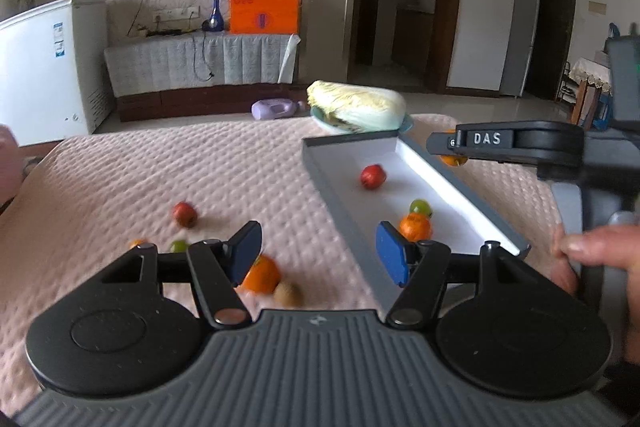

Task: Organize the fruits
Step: 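Open the right gripper over the grey box while the left tool returns to the fruit pile, then move the right tool to a brown kiwi while the left tool approaches a stemmed tangerine, then close the left gripper on the tangerine while the right gripper closes on the kiwi, then carry the tangerine with the left tool while the right tool carries the kiwi over the grey box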

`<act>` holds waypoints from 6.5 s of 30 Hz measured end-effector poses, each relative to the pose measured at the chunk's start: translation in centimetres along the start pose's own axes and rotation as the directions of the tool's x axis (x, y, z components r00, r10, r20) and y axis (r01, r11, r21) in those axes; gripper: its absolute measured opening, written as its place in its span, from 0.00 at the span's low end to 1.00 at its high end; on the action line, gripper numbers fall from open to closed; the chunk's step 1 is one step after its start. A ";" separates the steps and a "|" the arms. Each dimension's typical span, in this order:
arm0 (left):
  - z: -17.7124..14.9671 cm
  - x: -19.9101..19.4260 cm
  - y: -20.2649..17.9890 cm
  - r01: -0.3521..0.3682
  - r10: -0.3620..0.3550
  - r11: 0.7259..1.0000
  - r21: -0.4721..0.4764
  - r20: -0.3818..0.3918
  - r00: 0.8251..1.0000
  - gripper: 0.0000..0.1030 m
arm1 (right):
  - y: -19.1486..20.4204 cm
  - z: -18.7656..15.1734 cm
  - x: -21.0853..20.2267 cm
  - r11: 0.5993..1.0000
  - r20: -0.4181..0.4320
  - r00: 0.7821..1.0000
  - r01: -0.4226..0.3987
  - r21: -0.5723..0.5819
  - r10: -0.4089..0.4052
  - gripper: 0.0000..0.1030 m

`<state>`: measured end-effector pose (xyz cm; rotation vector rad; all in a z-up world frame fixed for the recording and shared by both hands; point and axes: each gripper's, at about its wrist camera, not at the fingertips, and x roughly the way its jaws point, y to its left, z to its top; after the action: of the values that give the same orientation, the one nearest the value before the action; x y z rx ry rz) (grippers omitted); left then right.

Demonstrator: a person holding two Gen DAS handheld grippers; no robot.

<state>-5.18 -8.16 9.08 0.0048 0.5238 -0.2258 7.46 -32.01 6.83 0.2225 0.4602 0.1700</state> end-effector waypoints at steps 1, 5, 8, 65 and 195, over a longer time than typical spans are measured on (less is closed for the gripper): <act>-0.3 -0.2 0.3 -0.010 0.010 1.000 0.005 -0.007 1.000 0.67 | 0.0 -0.1 0.3 1.000 -0.009 1.000 0.001 0.001 -0.001 0.33; -0.7 -0.8 1.9 -0.040 0.040 0.999 -0.016 -0.012 0.999 0.67 | 0.3 -0.6 1.2 1.000 -0.045 0.999 0.016 0.008 -0.016 0.33; -1.1 -1.0 3.5 -0.060 0.058 0.996 -0.059 -0.036 0.998 0.67 | 0.8 -1.3 1.8 1.000 -0.076 0.997 0.026 -0.008 -0.026 0.33; -2.0 0.0 11.2 -0.196 0.180 0.969 -0.154 -0.109 0.978 0.70 | 11.9 -7.6 4.8 0.887 -0.351 0.925 -0.278 -0.369 0.144 0.43; -2.5 3.9 13.7 -0.282 0.266 0.955 -0.097 -0.151 0.952 0.40 | 11.7 -6.1 3.5 0.910 -0.280 0.934 -0.300 -0.285 0.221 0.25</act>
<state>-0.24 4.52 4.27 -0.0218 0.6651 0.0787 6.44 -18.98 2.92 -0.0641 0.6363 0.5388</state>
